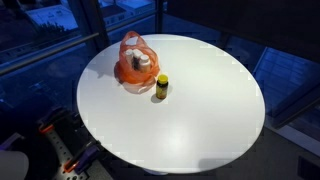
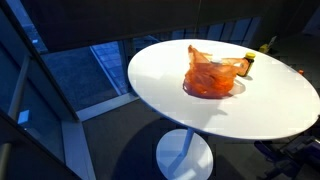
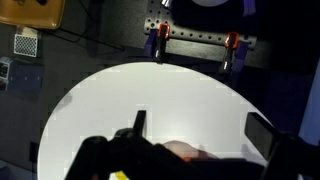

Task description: Remove the roll on stick from the plastic bag and put it on the table

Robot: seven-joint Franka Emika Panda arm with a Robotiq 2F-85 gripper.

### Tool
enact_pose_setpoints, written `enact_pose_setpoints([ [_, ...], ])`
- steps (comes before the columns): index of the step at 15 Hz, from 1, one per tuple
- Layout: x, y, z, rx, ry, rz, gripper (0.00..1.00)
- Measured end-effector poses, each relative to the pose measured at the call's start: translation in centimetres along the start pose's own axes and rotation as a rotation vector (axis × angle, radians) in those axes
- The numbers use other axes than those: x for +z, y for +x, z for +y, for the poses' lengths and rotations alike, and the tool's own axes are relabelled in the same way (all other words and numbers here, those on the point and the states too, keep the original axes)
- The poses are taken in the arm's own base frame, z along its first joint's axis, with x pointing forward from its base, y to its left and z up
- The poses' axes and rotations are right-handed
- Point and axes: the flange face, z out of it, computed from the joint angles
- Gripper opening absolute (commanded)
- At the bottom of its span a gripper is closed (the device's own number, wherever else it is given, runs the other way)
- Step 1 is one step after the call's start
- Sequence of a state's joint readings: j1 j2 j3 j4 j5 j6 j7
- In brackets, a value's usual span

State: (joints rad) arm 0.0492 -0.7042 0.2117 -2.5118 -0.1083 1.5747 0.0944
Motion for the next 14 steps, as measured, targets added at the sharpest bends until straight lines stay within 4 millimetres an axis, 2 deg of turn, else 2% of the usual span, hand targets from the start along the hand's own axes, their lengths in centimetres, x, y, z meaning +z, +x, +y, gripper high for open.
enact_pose_setpoints([
  [7, -0.2, 2.6, -0.7, 0.055, 0.011, 0.012, 1.0],
  [14, -0.7, 7.6, -1.4, 0.124, 0.035, -0.012, 1.0],
])
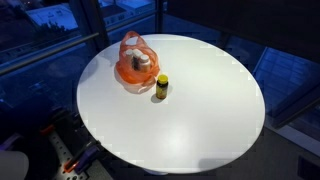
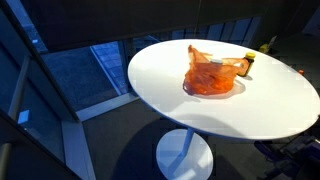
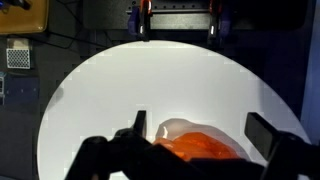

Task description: Remove the roll on stick from the plastic bag and put it on the table

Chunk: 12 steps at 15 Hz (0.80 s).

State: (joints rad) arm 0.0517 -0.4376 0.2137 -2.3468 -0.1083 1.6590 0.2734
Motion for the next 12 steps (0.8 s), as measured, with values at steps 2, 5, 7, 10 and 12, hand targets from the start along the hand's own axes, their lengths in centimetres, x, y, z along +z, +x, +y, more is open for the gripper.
enact_pose_setpoints([
  [2, 0.1, 1.8, -0.4, 0.024, 0.008, -0.015, 1.0],
  [5, 0.4, 4.6, -0.8, 0.059, 0.023, -0.039, 1.0],
  [7, 0.8, 6.5, -1.0, 0.083, 0.037, -0.042, 1.0],
  [10, 1.6, 9.2, -1.2, 0.112, 0.06, -0.032, 1.0],
  [12, 2.2, 10.8, -1.3, 0.132, 0.08, -0.009, 1.0],
])
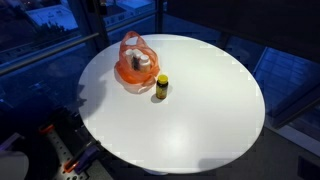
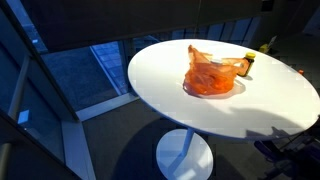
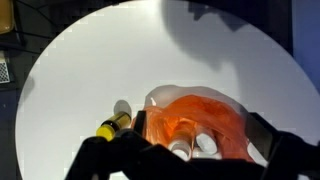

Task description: Remove the roll on stick from the plastic bag and put it on the table

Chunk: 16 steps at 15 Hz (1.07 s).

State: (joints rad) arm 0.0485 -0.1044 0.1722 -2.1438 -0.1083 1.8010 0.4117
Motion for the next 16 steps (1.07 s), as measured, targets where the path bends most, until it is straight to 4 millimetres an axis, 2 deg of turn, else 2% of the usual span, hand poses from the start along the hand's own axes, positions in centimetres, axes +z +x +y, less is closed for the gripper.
enact_pose_setpoints([
  [5, 1.2, 3.0, 0.0, 0.074, 0.063, 0.092, 1.0],
  [9, 2.2, 4.6, 0.4, 0.153, 0.101, 0.144, 1.0],
  [16, 3.0, 5.0, 0.5, 0.175, 0.107, 0.144, 1.0],
])
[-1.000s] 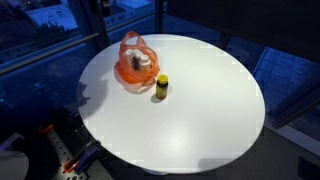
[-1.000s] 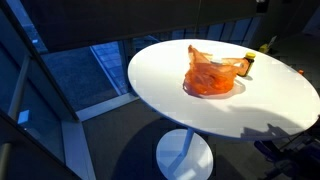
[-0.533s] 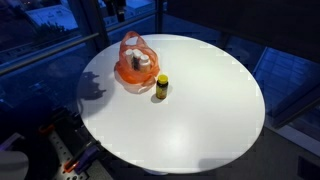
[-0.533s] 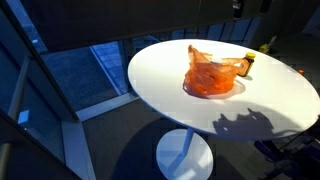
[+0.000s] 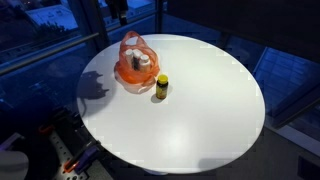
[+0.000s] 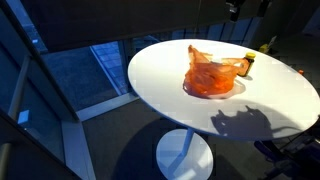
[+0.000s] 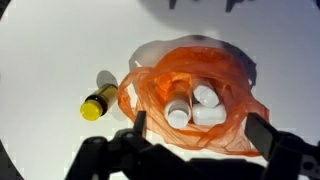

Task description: Remove the roll on stick from the plastic bag and put it on the table

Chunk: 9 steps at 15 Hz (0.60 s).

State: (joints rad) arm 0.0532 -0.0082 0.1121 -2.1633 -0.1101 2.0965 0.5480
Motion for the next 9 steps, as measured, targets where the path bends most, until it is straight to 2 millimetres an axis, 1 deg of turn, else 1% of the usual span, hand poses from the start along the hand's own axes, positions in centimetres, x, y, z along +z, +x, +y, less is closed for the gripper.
enact_pose_setpoints([
  [2, 0.1, 0.0, 0.0, -0.001, -0.001, -0.003, 1.0],
  [4, 0.7, 0.1, 0.0, 0.0, -0.004, -0.012, 1.0],
  [9, 3.4, 1.4, -0.2, 0.01, 0.012, -0.006, 1.0],
])
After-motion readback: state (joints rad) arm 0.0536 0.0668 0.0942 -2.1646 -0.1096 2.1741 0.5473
